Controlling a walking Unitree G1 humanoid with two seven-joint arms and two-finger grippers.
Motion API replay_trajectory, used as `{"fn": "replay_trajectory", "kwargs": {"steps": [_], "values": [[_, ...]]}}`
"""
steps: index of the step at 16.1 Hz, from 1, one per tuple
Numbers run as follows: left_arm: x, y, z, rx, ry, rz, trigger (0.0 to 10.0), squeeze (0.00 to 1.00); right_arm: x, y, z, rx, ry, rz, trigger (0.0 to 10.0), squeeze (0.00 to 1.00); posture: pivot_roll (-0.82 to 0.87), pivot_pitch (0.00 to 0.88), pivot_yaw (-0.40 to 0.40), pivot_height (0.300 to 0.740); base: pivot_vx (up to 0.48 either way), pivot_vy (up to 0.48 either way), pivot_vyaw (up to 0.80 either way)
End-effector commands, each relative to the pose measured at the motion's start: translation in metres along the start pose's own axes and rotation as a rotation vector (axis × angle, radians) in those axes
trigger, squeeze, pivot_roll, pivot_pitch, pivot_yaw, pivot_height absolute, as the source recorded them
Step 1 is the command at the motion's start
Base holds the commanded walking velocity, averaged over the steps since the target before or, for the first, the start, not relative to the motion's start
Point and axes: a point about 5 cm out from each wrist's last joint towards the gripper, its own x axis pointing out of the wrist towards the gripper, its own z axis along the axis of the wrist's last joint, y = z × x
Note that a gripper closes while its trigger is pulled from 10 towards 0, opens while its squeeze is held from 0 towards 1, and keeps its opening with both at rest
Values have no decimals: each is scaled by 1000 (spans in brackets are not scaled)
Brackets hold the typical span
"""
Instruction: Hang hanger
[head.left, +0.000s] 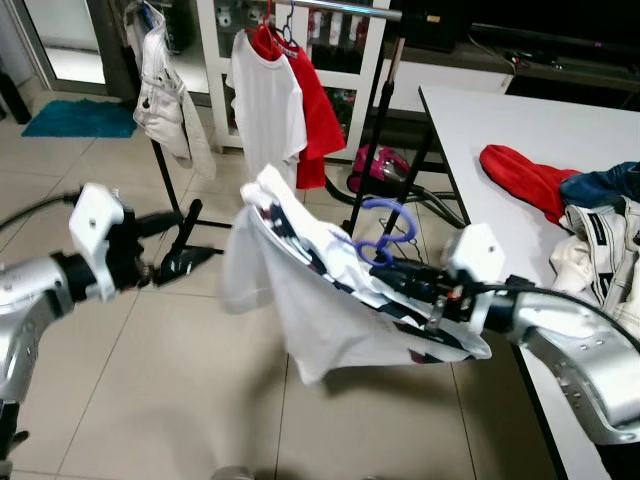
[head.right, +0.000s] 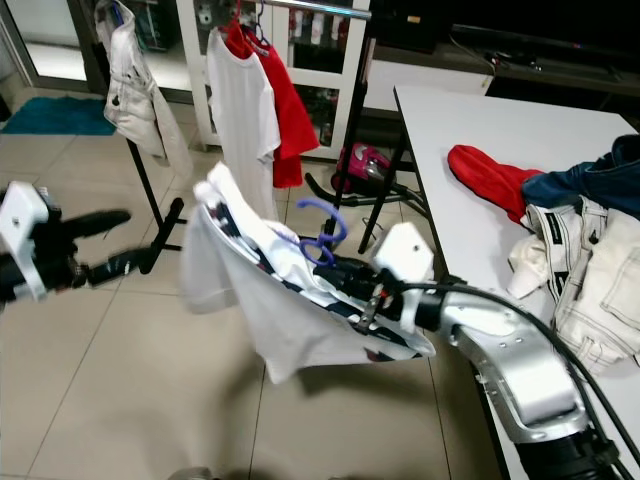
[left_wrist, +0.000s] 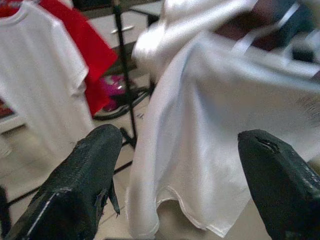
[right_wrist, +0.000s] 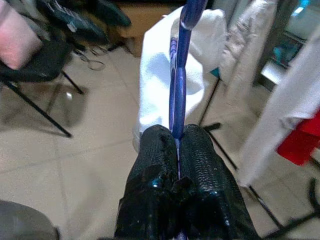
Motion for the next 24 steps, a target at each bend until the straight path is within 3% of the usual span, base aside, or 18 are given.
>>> {"fn": "replay_trajectory", "kwargs": {"steps": [1, 4, 6, 7, 8, 13, 24], "values": [[1, 4, 0, 28, -12, 30, 10000, 0, -7, 1, 12, -10, -43, 43, 10000, 0, 109, 0, -69, 740, 0, 0, 0], [6, 2, -2, 3, -35, -10, 10000, 0, -11, 6, 14, 11, -49, 110, 10000, 0, 109, 0, -73, 740, 0, 0, 0], [11, 2, -2, 10, -56, -31, 9412, 0, -13, 7, 17, 23, -55, 130, 10000, 0, 107, 0, -73, 740, 0, 0, 0], [13, 2, -2, 15, -60, -38, 4078, 0, -13, 7, 17, 26, -55, 133, 10000, 0, 106, 0, -72, 740, 0, 0, 0], [19, 1, -4, 15, -63, -66, 0, 0, -14, 7, 18, 30, -58, 138, 10000, 0, 107, 0, -71, 740, 0, 0, 0], [30, -2, -9, -12, -58, -124, 0, 0, -14, 5, 24, 37, -78, 141, 10000, 0, 98, 0, -56, 740, 0, 0, 0], [33, -5, -16, -80, -90, -158, 0, 0, -15, 4, 27, 34, -87, 136, 10000, 0, 91, 0, -56, 740, 0, 0, 0]]}}
